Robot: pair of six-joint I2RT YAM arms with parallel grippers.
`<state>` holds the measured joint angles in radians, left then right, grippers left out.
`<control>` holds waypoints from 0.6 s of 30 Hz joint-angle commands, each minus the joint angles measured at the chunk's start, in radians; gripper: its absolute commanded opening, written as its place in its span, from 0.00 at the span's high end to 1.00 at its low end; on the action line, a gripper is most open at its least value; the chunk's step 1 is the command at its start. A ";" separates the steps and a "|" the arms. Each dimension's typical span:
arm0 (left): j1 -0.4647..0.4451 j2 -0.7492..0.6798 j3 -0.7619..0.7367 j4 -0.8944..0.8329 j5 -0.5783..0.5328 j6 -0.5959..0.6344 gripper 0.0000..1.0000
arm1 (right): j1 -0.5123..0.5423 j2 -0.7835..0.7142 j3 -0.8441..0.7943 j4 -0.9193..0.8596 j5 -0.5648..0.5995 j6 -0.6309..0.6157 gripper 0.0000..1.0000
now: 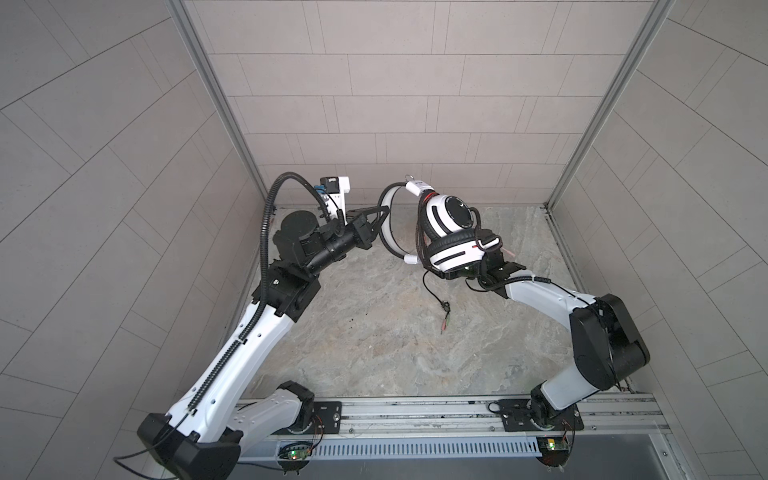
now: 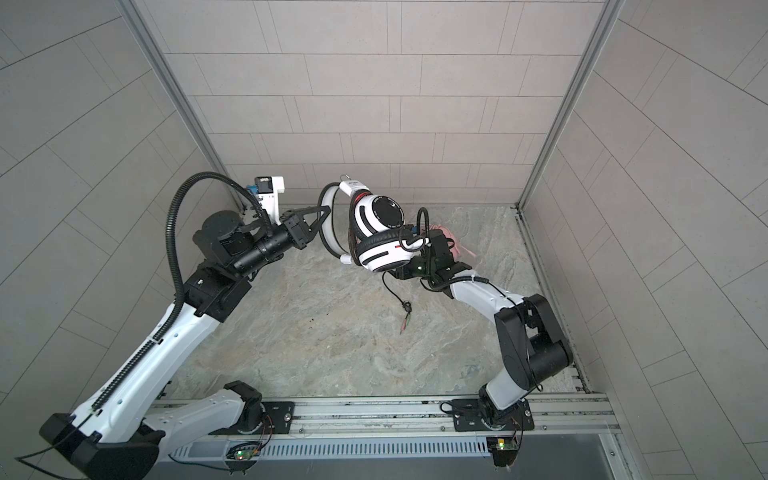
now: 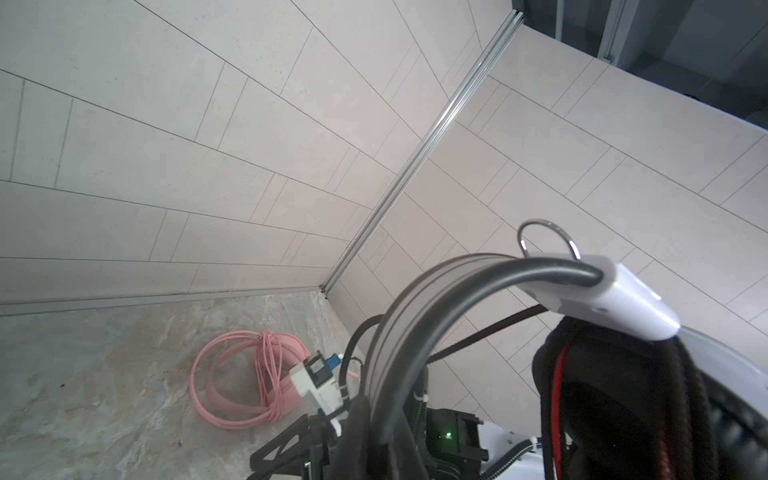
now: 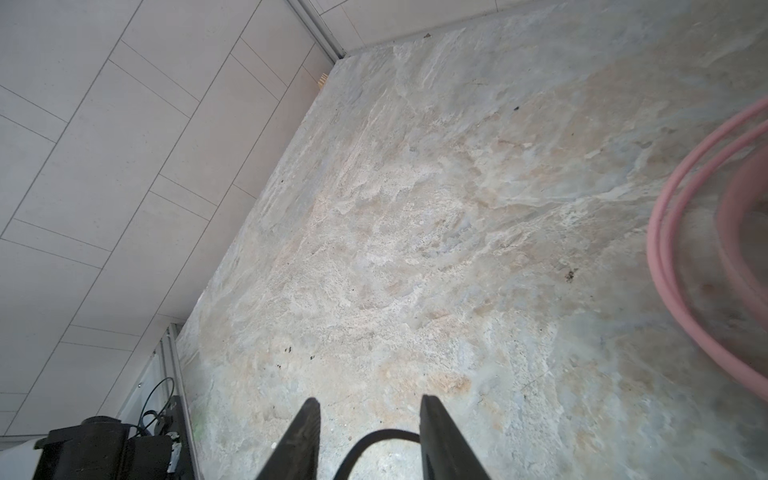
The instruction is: Wrap the headphones
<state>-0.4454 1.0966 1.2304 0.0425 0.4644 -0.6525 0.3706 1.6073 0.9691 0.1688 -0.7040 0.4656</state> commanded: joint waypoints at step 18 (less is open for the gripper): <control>0.226 -0.032 0.118 -0.016 -0.148 -0.149 1.00 | 0.120 0.211 -0.007 0.164 0.002 0.058 0.94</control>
<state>-0.2455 1.0882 1.3079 0.0044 0.4191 -0.7361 0.4843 1.8534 0.9951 0.3344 -0.7235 0.5179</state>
